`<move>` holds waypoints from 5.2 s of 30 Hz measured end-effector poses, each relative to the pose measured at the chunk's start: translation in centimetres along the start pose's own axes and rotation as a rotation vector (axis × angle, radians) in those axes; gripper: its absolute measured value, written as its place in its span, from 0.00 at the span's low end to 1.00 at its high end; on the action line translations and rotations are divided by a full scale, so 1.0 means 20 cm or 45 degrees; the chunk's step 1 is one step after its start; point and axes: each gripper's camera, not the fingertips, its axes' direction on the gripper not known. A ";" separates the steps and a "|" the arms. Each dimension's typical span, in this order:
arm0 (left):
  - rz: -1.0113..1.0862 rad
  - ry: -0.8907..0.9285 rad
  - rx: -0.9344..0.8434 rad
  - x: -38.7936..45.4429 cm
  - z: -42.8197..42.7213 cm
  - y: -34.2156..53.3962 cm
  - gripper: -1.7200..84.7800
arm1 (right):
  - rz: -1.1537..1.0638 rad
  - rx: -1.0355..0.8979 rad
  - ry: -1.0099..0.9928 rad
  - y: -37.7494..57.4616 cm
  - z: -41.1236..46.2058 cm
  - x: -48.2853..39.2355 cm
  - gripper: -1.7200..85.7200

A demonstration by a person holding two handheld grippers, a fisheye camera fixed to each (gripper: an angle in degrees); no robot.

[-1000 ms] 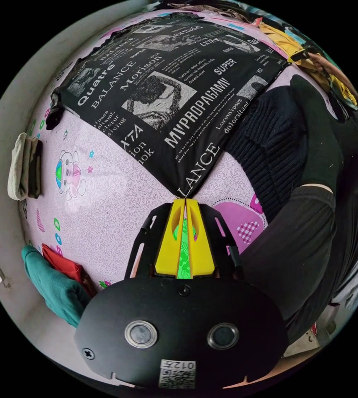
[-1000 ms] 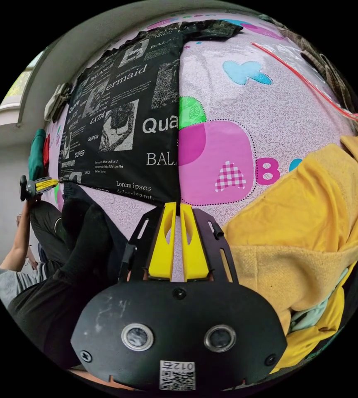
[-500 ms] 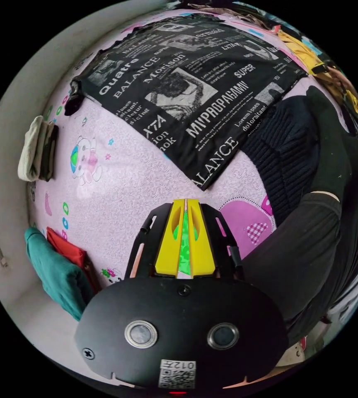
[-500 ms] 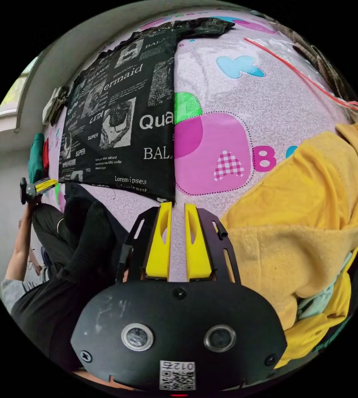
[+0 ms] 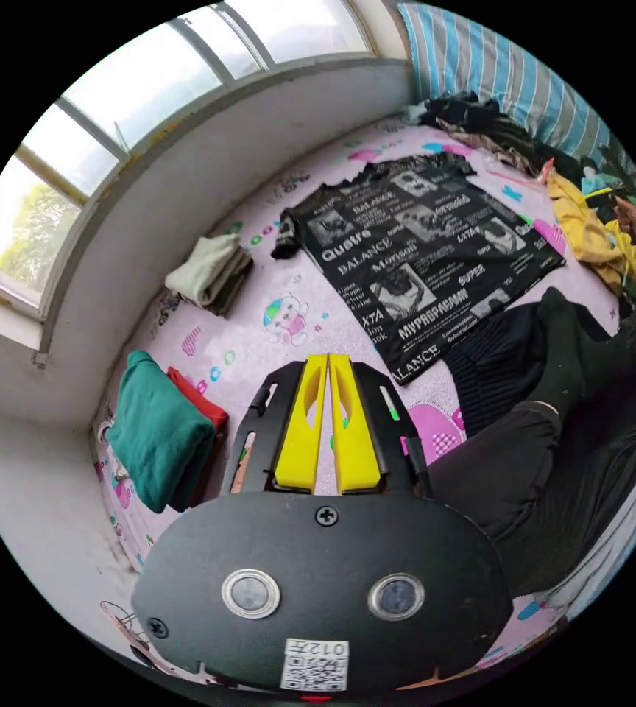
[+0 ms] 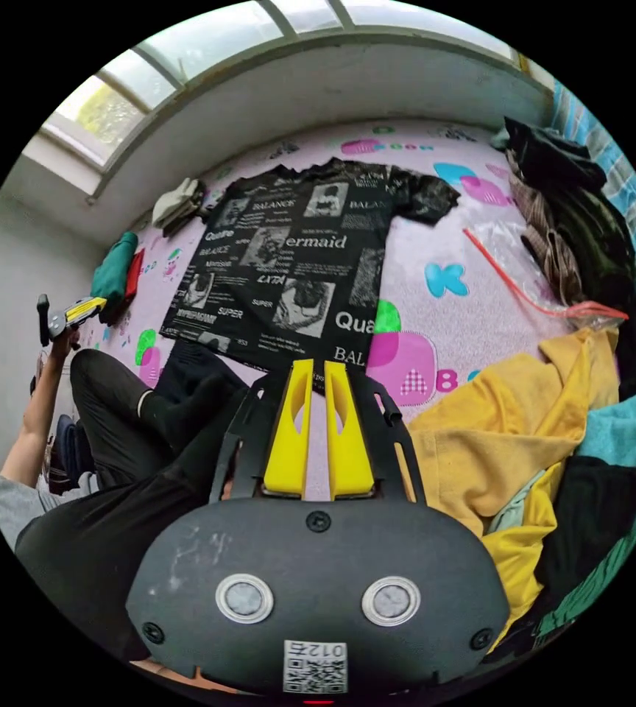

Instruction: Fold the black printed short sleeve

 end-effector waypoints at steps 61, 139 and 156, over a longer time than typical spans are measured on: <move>-0.177 0.494 0.089 -0.56 0.14 -1.23 0.03 | -0.518 -0.200 0.258 -1.10 0.18 -0.68 0.01; -0.660 0.468 -0.106 -1.64 1.09 -4.02 0.03 | 0.009 0.121 0.261 -2.47 2.14 0.79 0.01; -0.435 0.668 -0.085 -1.04 0.61 -3.59 0.03 | -0.127 0.000 0.031 -1.30 1.74 1.19 0.01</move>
